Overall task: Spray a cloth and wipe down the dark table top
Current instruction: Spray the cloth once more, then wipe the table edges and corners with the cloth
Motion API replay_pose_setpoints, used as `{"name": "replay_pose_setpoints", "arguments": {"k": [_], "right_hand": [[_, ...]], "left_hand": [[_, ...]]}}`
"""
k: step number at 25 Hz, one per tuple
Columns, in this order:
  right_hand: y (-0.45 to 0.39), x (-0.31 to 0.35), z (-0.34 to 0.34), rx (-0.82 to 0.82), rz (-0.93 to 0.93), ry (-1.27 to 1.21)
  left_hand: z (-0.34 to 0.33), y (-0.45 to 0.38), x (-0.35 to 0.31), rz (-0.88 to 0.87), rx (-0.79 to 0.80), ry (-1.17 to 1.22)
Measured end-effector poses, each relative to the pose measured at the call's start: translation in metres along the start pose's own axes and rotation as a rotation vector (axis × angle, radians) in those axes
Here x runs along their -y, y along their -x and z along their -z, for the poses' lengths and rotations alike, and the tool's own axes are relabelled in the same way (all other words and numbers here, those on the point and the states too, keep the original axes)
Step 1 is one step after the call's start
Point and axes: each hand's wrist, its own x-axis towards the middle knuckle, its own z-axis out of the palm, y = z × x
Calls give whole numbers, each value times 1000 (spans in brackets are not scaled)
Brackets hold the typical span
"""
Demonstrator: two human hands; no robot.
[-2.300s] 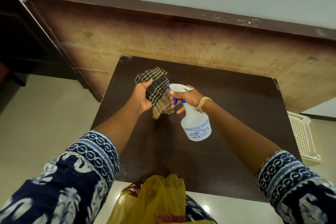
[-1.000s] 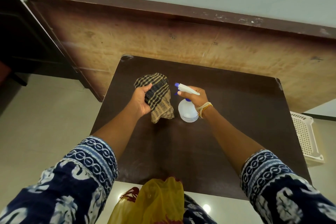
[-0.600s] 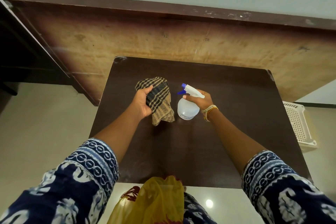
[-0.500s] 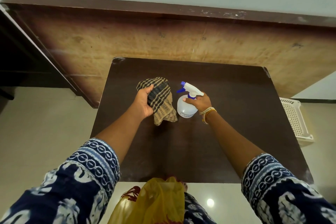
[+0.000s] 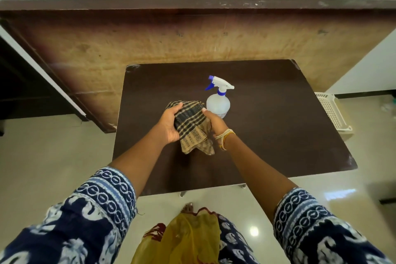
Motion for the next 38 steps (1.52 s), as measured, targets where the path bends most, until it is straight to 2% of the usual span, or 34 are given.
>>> {"name": "replay_pose_setpoints", "arguments": {"k": [2,6,11,16,19,24,31,35,38], "right_hand": [[11,-10,-1,88,25,-41],[47,-39,-1,146,37,14],[116,-88,-3,280,-69,-133],[180,-129,-18,283,-72,-209],[215,-150,-33,233,-79,-270],[249,-177,-57,214,-59,-407],[232,-205,-108,-64,43,-413],[211,-216,-147,-350,153,-252],[190,-229,-176,-488,150,-316]], "left_hand": [[4,12,8,4,21,-43],[18,47,32,-11,-10,-253],[52,89,71,-199,-144,-344],[93,142,115,-271,-219,-295],[118,172,129,-282,-240,-291],[156,203,132,-349,-188,-570],[223,204,105,-358,-200,-777],[266,202,70,-374,-187,-954],[301,195,43,-372,-170,-1063]]}}
